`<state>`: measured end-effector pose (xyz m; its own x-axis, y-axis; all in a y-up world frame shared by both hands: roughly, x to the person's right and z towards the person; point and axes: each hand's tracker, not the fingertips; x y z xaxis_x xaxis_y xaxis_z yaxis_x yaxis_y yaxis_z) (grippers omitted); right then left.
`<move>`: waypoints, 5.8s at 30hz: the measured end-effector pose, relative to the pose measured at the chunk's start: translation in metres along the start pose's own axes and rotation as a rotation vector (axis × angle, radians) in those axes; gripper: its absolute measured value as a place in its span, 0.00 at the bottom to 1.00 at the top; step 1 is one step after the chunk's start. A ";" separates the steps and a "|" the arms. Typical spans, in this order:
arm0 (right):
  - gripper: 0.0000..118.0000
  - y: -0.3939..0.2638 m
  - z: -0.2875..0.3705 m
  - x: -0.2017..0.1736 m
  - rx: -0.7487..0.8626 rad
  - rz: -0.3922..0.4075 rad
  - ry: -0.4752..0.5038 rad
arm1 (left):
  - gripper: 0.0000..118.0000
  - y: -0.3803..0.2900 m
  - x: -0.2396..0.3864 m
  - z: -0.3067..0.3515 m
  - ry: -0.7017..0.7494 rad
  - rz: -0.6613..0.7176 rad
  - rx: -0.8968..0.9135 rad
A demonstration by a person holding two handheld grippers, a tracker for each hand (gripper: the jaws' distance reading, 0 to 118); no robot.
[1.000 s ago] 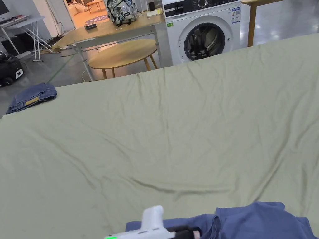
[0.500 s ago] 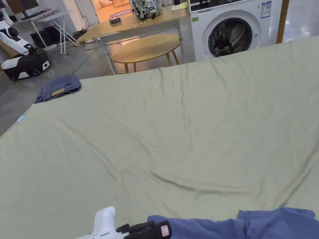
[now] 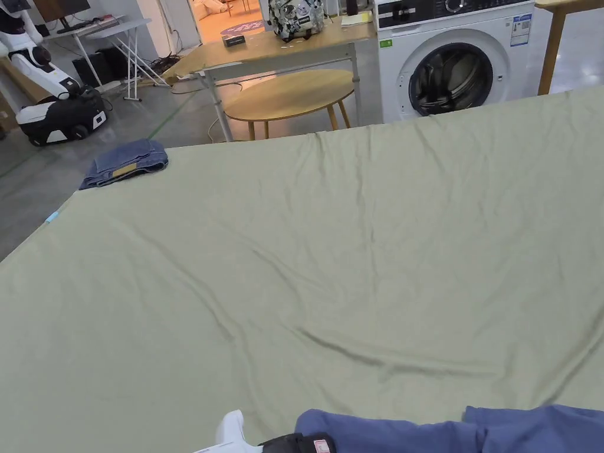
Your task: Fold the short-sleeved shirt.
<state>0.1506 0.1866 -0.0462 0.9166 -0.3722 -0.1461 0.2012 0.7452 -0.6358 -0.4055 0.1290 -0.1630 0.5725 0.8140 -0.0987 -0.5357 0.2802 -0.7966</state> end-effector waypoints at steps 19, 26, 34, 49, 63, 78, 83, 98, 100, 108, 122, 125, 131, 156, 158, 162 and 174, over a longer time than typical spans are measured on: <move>0.00 0.001 0.000 -0.004 0.006 -0.014 0.039 | 0.05 -0.037 0.207 -0.047 0.058 -0.457 -0.098; 0.00 -0.003 0.014 0.005 0.025 -0.032 -0.008 | 0.49 -0.068 0.228 -0.100 -0.109 -0.533 -0.198; 0.00 -0.008 0.009 0.019 0.005 -0.070 -0.037 | 0.00 -0.072 0.199 -0.115 -0.085 -0.448 -0.211; 0.00 -0.015 -0.115 -0.034 -0.281 0.113 0.127 | 0.60 -0.058 0.195 -0.045 -0.059 -0.546 -0.118; 0.00 -0.014 -0.151 -0.040 -0.409 0.232 -0.011 | 0.64 -0.017 0.064 -0.036 -0.115 -0.266 -0.128; 0.00 0.001 -0.127 -0.036 -0.365 0.107 0.051 | 0.20 -0.012 0.069 -0.023 -0.158 -0.157 -0.087; 0.00 0.017 -0.113 -0.034 -0.316 0.064 0.068 | 0.20 0.041 0.041 0.106 -0.048 -0.134 0.129; 0.00 0.028 -0.120 -0.020 -0.296 -0.022 0.106 | 0.53 0.173 -0.032 0.259 0.709 -0.035 0.385; 0.00 0.036 -0.114 -0.019 -0.248 0.012 0.097 | 0.53 0.165 -0.001 0.273 0.777 -0.090 0.446; 0.00 0.105 -0.082 -0.034 0.135 0.162 0.025 | 0.53 0.062 0.165 0.268 0.695 -0.621 0.748; 0.00 0.154 -0.044 -0.077 0.497 0.287 -0.058 | 0.48 -0.088 0.295 0.126 0.448 -1.019 0.889; 0.00 0.142 -0.039 -0.081 0.525 0.286 -0.083 | 0.36 -0.102 0.300 0.108 0.507 -1.021 0.926; 0.00 0.117 -0.021 -0.082 0.503 0.263 -0.109 | 0.00 -0.123 0.300 0.116 0.461 -0.970 0.902; 0.23 0.119 -0.021 -0.093 0.537 0.322 -0.146 | 0.00 -0.115 0.300 0.133 0.455 -0.901 0.912; 0.51 0.121 -0.021 -0.093 0.535 0.324 -0.135 | 0.23 -0.111 0.304 0.131 0.479 -0.900 0.895; 0.76 0.120 -0.016 -0.091 0.578 0.297 -0.120 | 0.80 -0.114 0.305 0.129 0.537 -0.931 0.919; 0.99 0.120 -0.010 -0.088 0.622 0.284 -0.159 | 0.80 -0.106 0.285 0.141 0.431 -0.903 0.958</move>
<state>0.0912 0.3034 -0.1171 0.9928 -0.0665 -0.0994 0.0637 0.9975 -0.0311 -0.2734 0.4028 -0.0222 0.9962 -0.0055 -0.0871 0.0070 0.9998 0.0162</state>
